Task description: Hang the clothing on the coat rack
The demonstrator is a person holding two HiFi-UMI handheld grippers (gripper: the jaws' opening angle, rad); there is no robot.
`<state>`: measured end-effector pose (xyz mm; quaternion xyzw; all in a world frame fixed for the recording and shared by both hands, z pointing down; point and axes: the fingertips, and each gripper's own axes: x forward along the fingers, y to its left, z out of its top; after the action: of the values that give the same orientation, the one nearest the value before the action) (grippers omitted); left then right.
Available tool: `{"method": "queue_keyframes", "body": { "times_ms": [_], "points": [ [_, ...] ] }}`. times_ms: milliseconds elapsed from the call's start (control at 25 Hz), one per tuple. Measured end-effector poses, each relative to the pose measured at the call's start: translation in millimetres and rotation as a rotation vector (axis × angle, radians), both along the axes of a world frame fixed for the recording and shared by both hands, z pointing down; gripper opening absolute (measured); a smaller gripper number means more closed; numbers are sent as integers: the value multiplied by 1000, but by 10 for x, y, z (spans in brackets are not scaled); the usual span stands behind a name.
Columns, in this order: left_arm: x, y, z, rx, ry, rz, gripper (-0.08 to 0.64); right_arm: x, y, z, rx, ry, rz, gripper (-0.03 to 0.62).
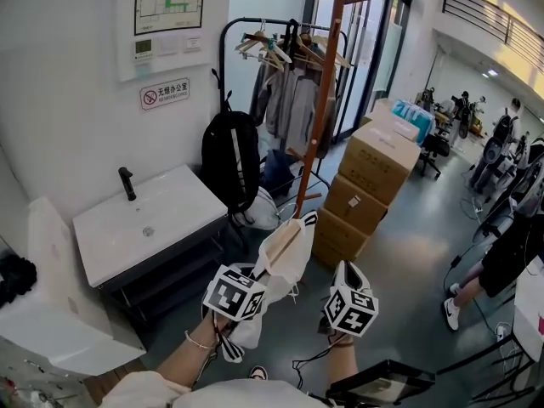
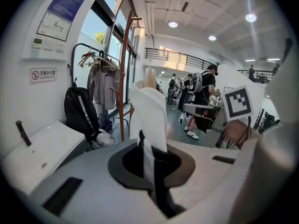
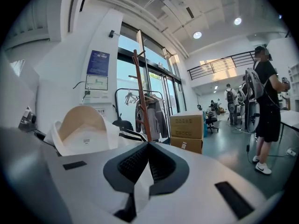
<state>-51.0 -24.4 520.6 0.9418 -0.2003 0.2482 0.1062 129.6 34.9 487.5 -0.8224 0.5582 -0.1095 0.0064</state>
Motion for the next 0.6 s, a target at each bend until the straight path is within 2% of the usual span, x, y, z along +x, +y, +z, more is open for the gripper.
{"method": "queue_keyframes", "body": {
  "times_ms": [320, 600],
  "points": [
    [354, -238, -59, -9, -21, 14, 14, 401, -336, -34, 10, -18, -29, 23],
    [629, -318, -188, 44, -58, 101, 14, 712, -418, 46, 15, -47, -28, 23]
  ]
}}
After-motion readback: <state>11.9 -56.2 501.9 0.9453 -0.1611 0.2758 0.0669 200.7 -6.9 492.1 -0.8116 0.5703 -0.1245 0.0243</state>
